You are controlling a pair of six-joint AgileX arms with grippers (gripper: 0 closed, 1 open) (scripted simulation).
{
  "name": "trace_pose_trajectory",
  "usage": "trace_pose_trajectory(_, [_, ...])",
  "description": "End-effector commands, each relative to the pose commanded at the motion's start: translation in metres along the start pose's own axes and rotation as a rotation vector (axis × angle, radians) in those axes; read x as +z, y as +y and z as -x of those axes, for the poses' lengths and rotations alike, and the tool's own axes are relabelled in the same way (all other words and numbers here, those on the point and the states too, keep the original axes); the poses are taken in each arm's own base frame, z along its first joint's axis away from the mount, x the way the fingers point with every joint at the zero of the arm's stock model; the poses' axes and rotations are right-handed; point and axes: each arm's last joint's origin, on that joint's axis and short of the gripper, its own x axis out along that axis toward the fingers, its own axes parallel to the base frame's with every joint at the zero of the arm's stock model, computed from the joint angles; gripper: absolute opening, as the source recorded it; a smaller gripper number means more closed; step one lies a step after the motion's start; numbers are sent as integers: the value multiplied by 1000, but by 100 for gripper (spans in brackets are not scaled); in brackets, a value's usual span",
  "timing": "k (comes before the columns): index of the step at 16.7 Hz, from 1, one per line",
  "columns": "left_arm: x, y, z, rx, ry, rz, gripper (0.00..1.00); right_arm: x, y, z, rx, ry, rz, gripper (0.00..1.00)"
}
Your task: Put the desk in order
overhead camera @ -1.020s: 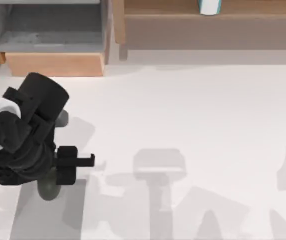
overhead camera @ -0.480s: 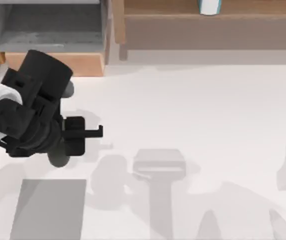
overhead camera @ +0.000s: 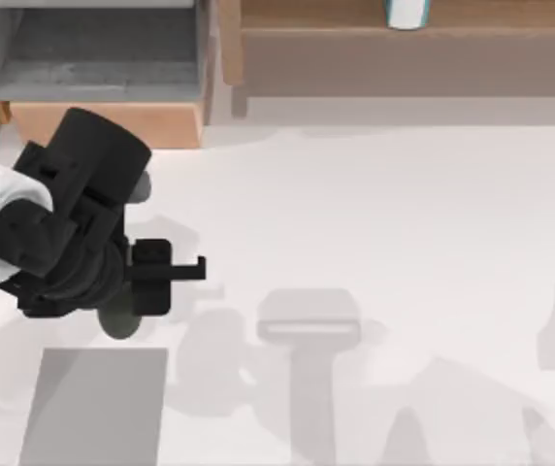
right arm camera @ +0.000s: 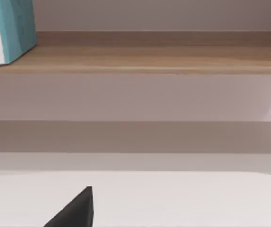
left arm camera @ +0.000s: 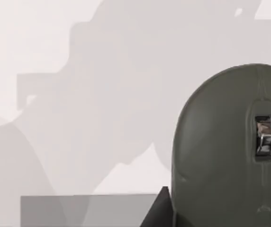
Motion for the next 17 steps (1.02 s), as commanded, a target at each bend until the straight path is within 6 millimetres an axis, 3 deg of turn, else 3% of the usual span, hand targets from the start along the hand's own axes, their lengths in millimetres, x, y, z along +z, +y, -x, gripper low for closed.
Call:
trace_pose_trajectory(11, [-44, 22, -27, 50, 304, -23, 0, 0, 0, 0, 0, 0, 0, 100])
trace_pose_trajectory(16, [-44, 22, -27, 50, 304, -23, 0, 0, 0, 0, 0, 0, 0, 100])
trace_pose_trajectory(17, [-44, 22, -27, 50, 304, -23, 8, 0, 0, 0, 0, 0, 0, 100])
